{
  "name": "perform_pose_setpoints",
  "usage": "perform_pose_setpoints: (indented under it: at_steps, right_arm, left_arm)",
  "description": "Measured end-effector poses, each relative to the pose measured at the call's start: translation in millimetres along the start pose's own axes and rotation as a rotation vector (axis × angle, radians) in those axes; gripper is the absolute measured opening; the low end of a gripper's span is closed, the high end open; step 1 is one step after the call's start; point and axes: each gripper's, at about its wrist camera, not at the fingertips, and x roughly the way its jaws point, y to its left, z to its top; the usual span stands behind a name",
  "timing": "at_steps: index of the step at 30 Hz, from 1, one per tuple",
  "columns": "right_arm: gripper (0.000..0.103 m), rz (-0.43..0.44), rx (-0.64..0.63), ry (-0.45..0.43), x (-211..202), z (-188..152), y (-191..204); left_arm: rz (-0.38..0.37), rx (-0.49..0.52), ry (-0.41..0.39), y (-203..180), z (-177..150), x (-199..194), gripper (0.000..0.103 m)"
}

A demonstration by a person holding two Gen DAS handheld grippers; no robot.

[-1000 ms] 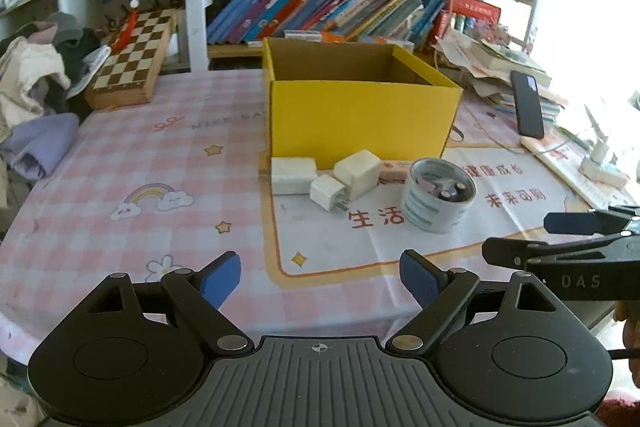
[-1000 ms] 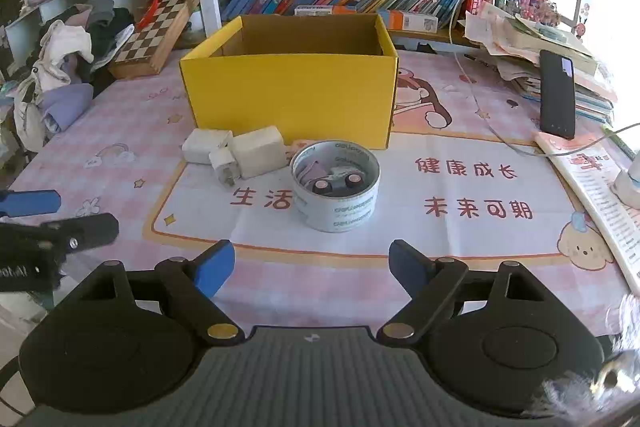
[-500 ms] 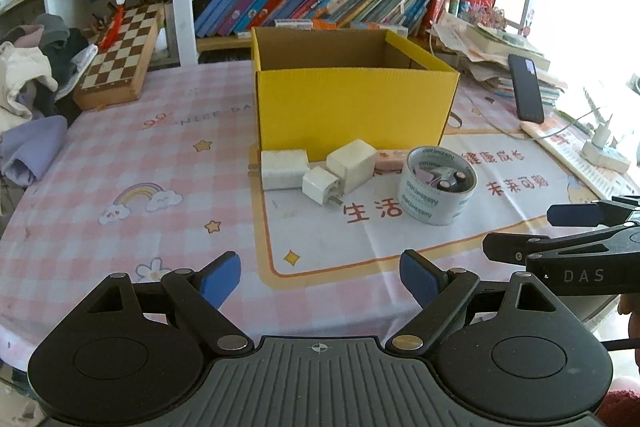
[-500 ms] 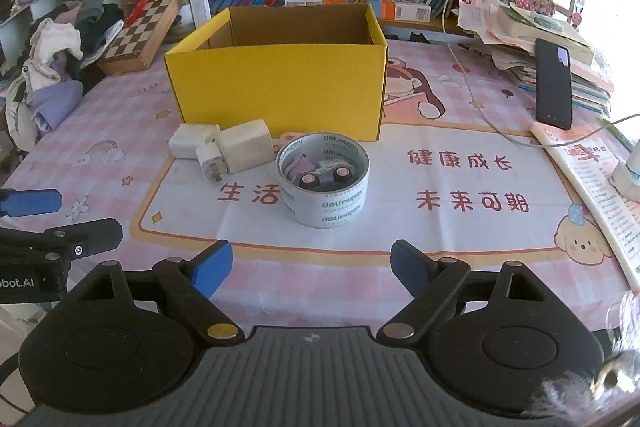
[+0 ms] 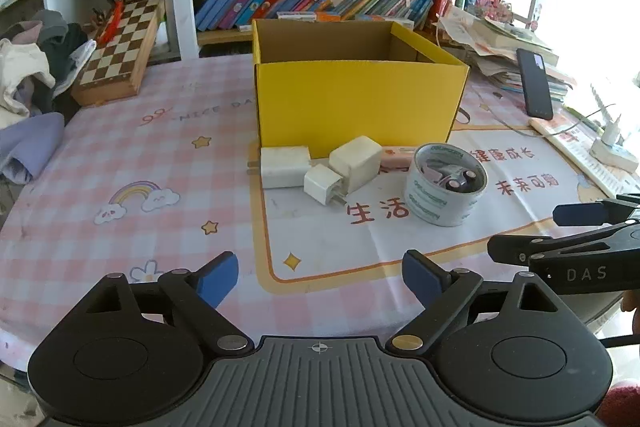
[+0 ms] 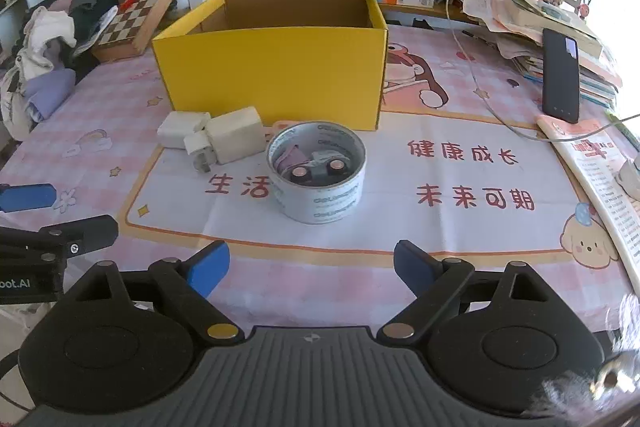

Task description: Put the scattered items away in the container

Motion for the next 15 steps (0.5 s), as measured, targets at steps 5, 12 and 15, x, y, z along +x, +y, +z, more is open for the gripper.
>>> perform_pose_setpoints:
  at_steps: [5,12,15]
  right_arm:
    - [0.091,0.003,-0.011,-0.005,4,8,-2]
    - [0.091,0.01,-0.026,0.008,15,17,-5]
    - [0.091,0.012,-0.031,0.014,19,20,-6]
  left_arm:
    - [0.006,0.011,-0.003,-1,4,5,0.091]
    - [0.019,-0.007,0.004,3,9,14,0.091]
    - [0.017,-0.008,0.007,3,11,18,0.091]
